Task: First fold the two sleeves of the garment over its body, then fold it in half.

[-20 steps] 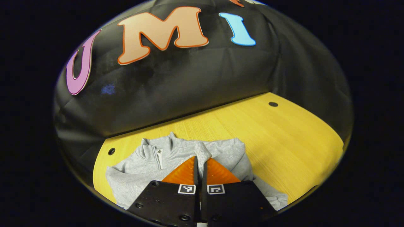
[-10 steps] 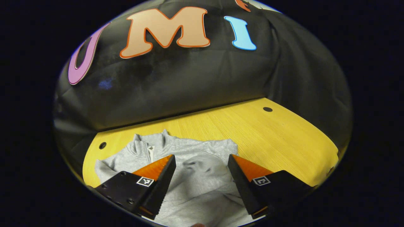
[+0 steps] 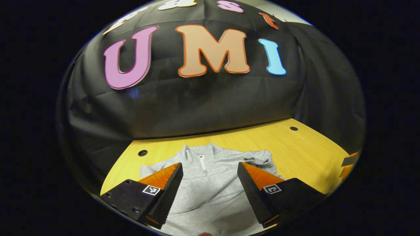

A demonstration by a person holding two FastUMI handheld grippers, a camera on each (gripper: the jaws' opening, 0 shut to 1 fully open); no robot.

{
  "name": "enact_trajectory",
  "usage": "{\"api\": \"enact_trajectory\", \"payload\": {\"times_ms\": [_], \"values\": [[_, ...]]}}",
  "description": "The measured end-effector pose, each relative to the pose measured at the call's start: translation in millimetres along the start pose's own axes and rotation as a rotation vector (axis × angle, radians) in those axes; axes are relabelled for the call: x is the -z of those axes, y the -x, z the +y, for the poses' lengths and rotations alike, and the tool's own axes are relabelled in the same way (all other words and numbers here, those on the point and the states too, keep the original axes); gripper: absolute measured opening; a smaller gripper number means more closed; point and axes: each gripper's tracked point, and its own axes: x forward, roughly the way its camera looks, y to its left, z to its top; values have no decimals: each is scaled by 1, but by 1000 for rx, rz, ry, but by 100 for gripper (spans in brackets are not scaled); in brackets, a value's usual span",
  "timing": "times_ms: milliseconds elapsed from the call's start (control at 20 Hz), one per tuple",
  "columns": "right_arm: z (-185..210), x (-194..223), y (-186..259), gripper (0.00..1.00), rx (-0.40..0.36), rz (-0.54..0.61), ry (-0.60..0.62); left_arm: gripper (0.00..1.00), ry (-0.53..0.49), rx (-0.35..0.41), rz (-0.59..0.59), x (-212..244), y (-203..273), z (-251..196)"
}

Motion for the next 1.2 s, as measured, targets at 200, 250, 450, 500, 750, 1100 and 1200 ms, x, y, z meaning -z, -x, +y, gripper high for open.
{"api": "enact_trajectory", "payload": {"times_ms": [200, 250, 450, 500, 750, 1100, 1200], "values": [[9, -2, -21, 96, 14, -4, 12, 97, 25, -95, 18, 17, 35, 61], [11, 1, -26, 96, 16, 7, 13, 97, 30, -120, 23, 23, 45, 77], [20, 13, -38, 96, 9, 37, 54, 97, 77, -192, 78, 56, 79, 117], [22, 18, -40, 96, 7, 48, 70, 97, 88, -204, 97, 68, 88, 123], [24, 48, -44, 96, 4, 120, 141, 98, 113, -234, 201, 121, 119, 142], [16, 100, -42, 96, 28, 243, 192, 98, 151, -210, 362, 196, 146, 138], [14, 115, -43, 96, 44, 274, 211, 98, 163, -208, 397, 214, 147, 139]]}}
